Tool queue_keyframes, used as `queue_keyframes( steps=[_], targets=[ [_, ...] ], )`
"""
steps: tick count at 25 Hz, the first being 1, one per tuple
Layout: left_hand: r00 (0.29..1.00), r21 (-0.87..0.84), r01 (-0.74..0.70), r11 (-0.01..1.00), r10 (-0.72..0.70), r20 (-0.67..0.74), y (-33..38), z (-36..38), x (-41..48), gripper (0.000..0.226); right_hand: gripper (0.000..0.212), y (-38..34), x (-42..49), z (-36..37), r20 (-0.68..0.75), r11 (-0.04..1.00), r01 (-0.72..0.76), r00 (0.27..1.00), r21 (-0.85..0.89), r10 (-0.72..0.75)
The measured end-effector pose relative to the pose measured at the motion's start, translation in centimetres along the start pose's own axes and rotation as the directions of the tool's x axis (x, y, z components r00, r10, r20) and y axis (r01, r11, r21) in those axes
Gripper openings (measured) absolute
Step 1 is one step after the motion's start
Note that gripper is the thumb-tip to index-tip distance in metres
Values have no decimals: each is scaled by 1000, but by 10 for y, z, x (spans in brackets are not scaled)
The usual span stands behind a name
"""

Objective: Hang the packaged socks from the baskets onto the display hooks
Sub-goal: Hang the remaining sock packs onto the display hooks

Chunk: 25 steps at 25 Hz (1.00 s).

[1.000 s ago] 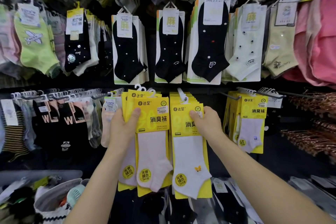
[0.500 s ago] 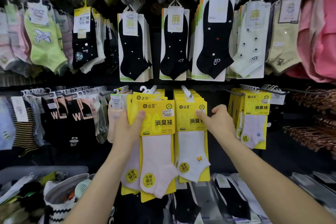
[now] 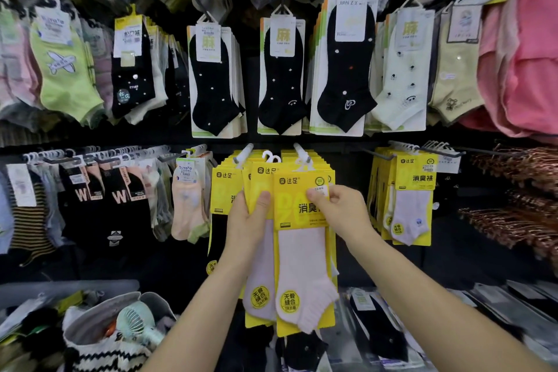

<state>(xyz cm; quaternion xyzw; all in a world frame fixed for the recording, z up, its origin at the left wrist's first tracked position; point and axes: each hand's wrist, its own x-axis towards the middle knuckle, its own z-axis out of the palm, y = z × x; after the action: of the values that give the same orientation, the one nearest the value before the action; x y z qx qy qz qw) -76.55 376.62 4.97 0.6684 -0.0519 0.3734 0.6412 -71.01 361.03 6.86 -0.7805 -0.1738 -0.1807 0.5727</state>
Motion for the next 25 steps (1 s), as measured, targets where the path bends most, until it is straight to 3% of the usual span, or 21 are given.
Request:
queue_keyframes(
  steps=[5,11,14,17,20,25],
  targets=[
    [993,60,-36,998,43,-109,5,-11,15,8,38,12,16,-15,-121,993,-108,986,53,114],
    [984,136,-38,990,61,-166,7,-31,26,15,34,12,28,-3,-99,994,-99,991,-41,94],
    [979,118,-65,991,86,-183,12,-39,26,7,28,17,23,2,-73,991,-83,994,-103,75],
    [981,80,-33,996,48,-186,15,-43,24,13,20,26,14,8,-46,993,-50,998,-103,45],
    [983,55,-26,998,35,-179,14,-45,24,12,30,25,13,5,-119,998,-9,993,-62,1],
    [983,51,-31,998,39,-180,13,-44,25,12,39,11,23,-2,-158,998,-63,985,0,62]
  ],
)
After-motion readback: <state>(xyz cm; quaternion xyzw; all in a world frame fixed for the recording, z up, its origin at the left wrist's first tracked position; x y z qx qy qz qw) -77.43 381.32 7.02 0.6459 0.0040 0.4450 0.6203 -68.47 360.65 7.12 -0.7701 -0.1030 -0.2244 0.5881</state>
